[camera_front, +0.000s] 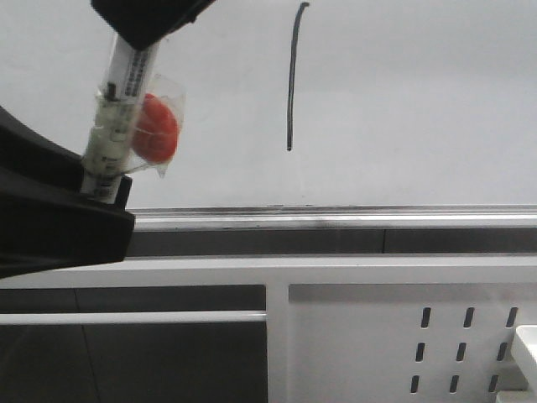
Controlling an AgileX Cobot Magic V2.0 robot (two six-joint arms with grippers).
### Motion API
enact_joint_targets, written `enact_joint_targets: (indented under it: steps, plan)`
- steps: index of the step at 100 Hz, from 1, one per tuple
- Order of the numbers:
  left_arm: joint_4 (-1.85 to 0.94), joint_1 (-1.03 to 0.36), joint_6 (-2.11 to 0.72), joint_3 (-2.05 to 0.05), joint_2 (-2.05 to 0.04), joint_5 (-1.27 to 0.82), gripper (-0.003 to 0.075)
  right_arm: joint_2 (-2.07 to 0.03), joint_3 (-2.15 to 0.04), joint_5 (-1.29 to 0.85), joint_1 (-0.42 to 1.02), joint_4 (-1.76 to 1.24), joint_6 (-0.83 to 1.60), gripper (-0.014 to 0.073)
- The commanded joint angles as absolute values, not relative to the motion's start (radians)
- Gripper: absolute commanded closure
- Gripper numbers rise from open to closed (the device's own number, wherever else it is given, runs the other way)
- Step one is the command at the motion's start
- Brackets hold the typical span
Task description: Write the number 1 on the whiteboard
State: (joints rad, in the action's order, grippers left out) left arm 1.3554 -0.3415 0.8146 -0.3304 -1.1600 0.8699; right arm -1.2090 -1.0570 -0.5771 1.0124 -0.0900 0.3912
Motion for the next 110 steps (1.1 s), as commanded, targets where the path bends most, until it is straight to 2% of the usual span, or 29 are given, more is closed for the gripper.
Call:
enact_joint_targets:
  steps: [1, 12, 19, 28, 70, 75, 80, 85, 87, 88, 89, 92, 95, 100, 110]
  plan:
    - [1.269, -0.340, 0.795, -0.353, -1.154, 0.935, 0.0439, -1.190, -1.081, -0.500, 1.012, -0.097, 0.401, 0.0663]
    - [1.269, -0.340, 0.795, -0.353, -1.154, 0.938, 0.0482, -1.190, -1.081, -0.500, 1.012, -0.097, 0.401, 0.0663]
    - [1.269, -0.340, 0.795, -0.353, -1.154, 0.943, 0.0567, -1.190, -1.081, -0.500, 1.012, -0.097, 0.401, 0.0663]
    - [1.269, -0.340, 0.795, -0.353, -1.154, 0.954, 0.0735, -1.190, -1.081, -0.500, 1.012, -0.097, 0.401, 0.0663]
    - [1.277, -0.340, 0.796, -0.353, -1.154, 0.964, 0.0740, -1.190, -1.088, -0.504, 1.012, -0.124, 0.401, 0.0655]
    - [1.282, -0.340, 0.796, -0.353, -1.154, 0.964, 0.0740, -1.190, -1.092, -0.516, 1.012, -0.124, 0.401, 0.0601]
    - [1.285, -0.340, 0.796, -0.353, -1.154, 0.964, 0.0740, -1.190, -1.104, -0.538, 1.012, -0.124, 0.401, 0.0484]
    - [1.286, -0.340, 0.796, -0.353, -1.154, 0.964, 0.0740, -1.190, -1.112, -0.552, 1.012, -0.124, 0.401, 0.0292]
    - [1.286, -0.340, 0.796, -0.353, -1.154, 0.964, 0.0740, -1.190, -1.114, -0.552, 1.012, -0.124, 0.401, 0.0240]
    - [1.286, -0.340, 0.796, -0.353, -1.154, 0.964, 0.0740, -1.190, -1.114, -0.552, 1.012, -0.124, 0.401, 0.0166]
    - [1.286, -0.340, 0.796, -0.353, -1.154, 0.964, 0.0740, -1.188, -1.117, -0.552, 1.012, -0.124, 0.401, 0.0166]
    - [1.286, -0.340, 0.796, -0.353, -1.154, 0.964, 0.0740, -1.188, -1.121, -0.557, 1.012, -0.124, 0.401, 0.0057]
    - [1.289, -0.340, 0.796, -0.353, -1.154, 0.964, 0.0740, -1.188, -1.129, -0.561, 1.012, -0.124, 0.401, -0.0004]
    - [1.292, -0.340, 0.796, -0.351, -1.154, 0.966, 0.0740, -1.182, -1.139, -0.561, 1.012, -0.120, 0.401, -0.0053]
    - [1.286, -0.340, 0.801, -0.343, -1.154, 0.969, 0.0740, -1.151, -1.150, -0.568, 1.012, -0.098, 0.401, -0.0022]
